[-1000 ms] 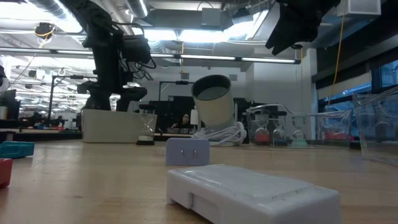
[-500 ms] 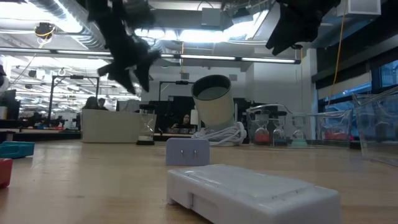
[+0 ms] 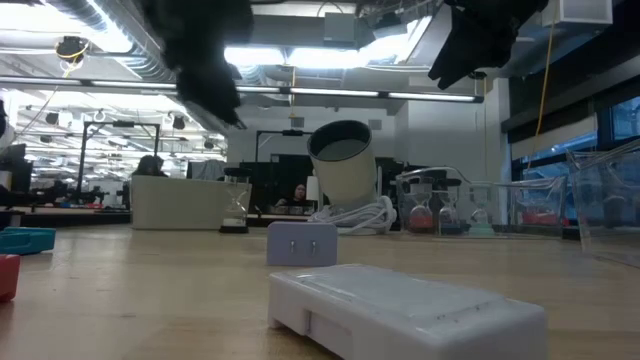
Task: Pick & Place Office items
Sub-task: Put the red charger adapter into the gray bin
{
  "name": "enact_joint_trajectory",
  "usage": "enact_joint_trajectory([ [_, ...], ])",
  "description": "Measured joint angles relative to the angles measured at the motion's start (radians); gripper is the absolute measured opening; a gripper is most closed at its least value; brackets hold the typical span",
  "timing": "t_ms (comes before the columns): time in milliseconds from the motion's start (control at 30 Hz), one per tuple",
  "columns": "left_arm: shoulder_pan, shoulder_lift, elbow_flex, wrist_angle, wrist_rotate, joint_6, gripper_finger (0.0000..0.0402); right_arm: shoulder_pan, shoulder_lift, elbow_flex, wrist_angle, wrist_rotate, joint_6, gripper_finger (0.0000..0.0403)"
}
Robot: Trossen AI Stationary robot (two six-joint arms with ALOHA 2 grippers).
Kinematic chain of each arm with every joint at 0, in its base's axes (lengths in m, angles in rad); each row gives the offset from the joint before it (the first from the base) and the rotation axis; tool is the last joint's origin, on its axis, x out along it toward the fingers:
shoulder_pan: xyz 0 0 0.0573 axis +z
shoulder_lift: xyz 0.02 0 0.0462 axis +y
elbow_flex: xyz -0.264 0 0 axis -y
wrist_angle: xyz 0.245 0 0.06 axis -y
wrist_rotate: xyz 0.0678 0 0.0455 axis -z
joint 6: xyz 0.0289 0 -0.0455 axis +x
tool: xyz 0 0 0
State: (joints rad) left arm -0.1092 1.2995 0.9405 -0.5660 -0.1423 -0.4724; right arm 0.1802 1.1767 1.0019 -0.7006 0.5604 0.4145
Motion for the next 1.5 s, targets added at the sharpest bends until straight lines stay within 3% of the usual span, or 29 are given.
enact_joint_trajectory([
  [200,-0.152,0.0,0.0,-0.072,0.219,-0.404,0.0226,0.0,0.0,0.0,0.0,0.0,0.013,0.0311],
  [467,-0.367,0.0,0.0,-0.149,0.274,-0.887,0.0252,0.0,0.0,0.0,0.0,0.005,-0.007,0.0311],
  [667,-0.495,0.0,0.0,-0.278,0.294,-1.146,0.0264,0.0,0.0,0.0,0.001,0.009,-0.014,0.0311],
  [933,-0.613,0.027,0.0,-0.326,0.214,-1.278,0.0263,0.0,0.0,0.0,0.001,0.035,-0.012,0.0311],
  [1167,-0.693,0.129,0.0,-0.32,0.273,-1.273,0.0263,0.0,0.0,0.0,0.005,0.038,-0.007,0.0311],
  [1500,-0.705,0.229,0.0,-0.234,0.323,-1.301,0.0263,0.0,0.0,0.0,0.005,0.037,0.026,0.0311],
])
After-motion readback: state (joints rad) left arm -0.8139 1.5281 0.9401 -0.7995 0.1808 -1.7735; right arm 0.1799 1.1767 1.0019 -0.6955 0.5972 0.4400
